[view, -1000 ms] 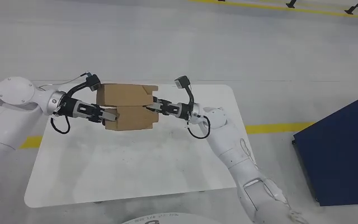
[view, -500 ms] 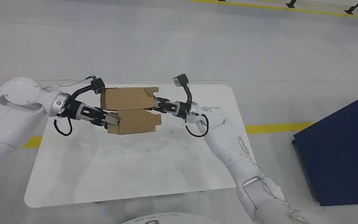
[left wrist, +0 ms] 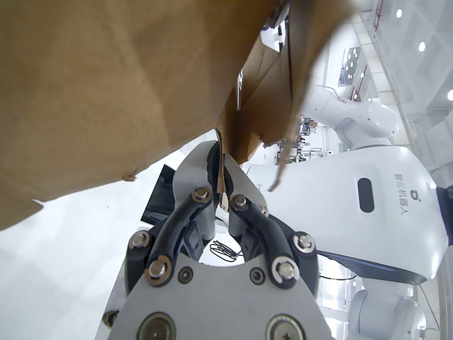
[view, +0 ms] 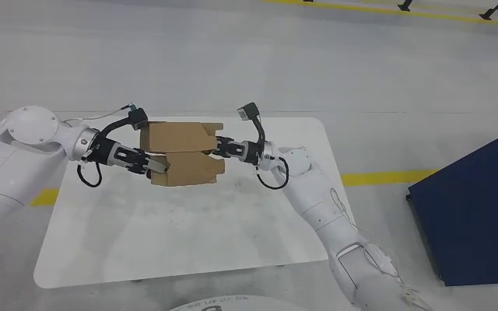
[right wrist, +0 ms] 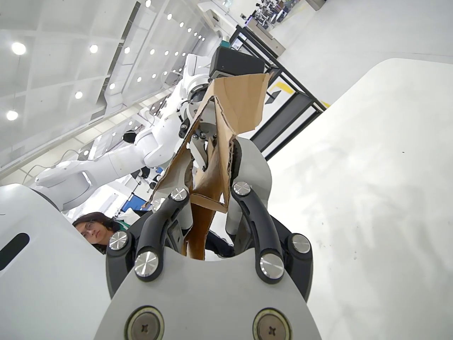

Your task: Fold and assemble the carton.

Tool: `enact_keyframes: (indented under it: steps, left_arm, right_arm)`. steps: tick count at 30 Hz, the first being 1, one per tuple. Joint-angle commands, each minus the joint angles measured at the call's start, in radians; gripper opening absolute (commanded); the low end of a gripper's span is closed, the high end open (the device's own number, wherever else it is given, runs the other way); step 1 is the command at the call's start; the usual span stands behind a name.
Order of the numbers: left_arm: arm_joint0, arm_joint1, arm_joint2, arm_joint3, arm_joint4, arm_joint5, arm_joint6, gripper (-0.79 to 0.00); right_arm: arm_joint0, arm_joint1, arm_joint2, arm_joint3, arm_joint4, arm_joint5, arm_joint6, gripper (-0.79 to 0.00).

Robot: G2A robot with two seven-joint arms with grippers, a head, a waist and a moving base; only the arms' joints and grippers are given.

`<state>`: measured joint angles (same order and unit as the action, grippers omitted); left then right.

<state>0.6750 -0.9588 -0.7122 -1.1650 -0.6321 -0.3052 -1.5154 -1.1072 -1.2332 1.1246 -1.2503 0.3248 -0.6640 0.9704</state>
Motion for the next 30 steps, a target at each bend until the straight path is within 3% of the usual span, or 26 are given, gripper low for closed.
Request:
enact_keyframes:
  steps: [1,3,4,5,6,15,21,27,30]
  left_arm:
    - [0.001,0.002,-0.001,-0.003,-0.006,-0.004,0.004,-0.785]
    - [0.003,0.005,-0.002,-0.006,-0.011,-0.007,0.007,-0.785]
    - [0.004,0.007,-0.003,-0.007,-0.015,-0.011,0.011,-0.656]
    - [0.006,0.008,-0.004,-0.008,-0.019,-0.012,0.012,-0.431]
    - [0.007,0.01,-0.005,-0.008,-0.02,-0.015,0.015,-0.006]
    - [0.019,0.026,-0.031,0.022,-0.01,-0.061,0.061,0.0]
    - [0.069,0.067,-0.137,0.072,-0.017,-0.154,0.155,0.0]
    - [0.169,0.125,-0.292,-0.022,0.092,-0.288,0.312,0.0]
    - [0.233,0.149,-0.374,-0.128,0.251,-0.311,0.482,0.0]
  right_arm:
    - [0.001,0.001,-0.001,0.001,0.0,-0.001,0.001,-0.785]
    - [0.002,0.001,-0.001,0.004,0.001,-0.001,-0.003,-0.785]
    - [0.002,0.002,-0.002,0.004,0.001,0.0,-0.004,-0.785]
    - [0.003,0.002,-0.003,0.004,0.001,-0.001,-0.005,-0.785]
    - [0.003,0.002,-0.003,0.005,0.001,-0.001,-0.005,-0.785]
    - [0.01,0.002,-0.008,0.011,0.028,-0.003,-0.033,-0.785]
    - [0.013,0.002,-0.002,0.017,0.055,0.004,-0.05,-0.785]
    - [0.037,-0.007,-0.018,0.041,0.021,0.073,-0.156,-0.785]
    - [0.049,-0.012,-0.032,0.048,-0.002,0.103,-0.206,-0.785]
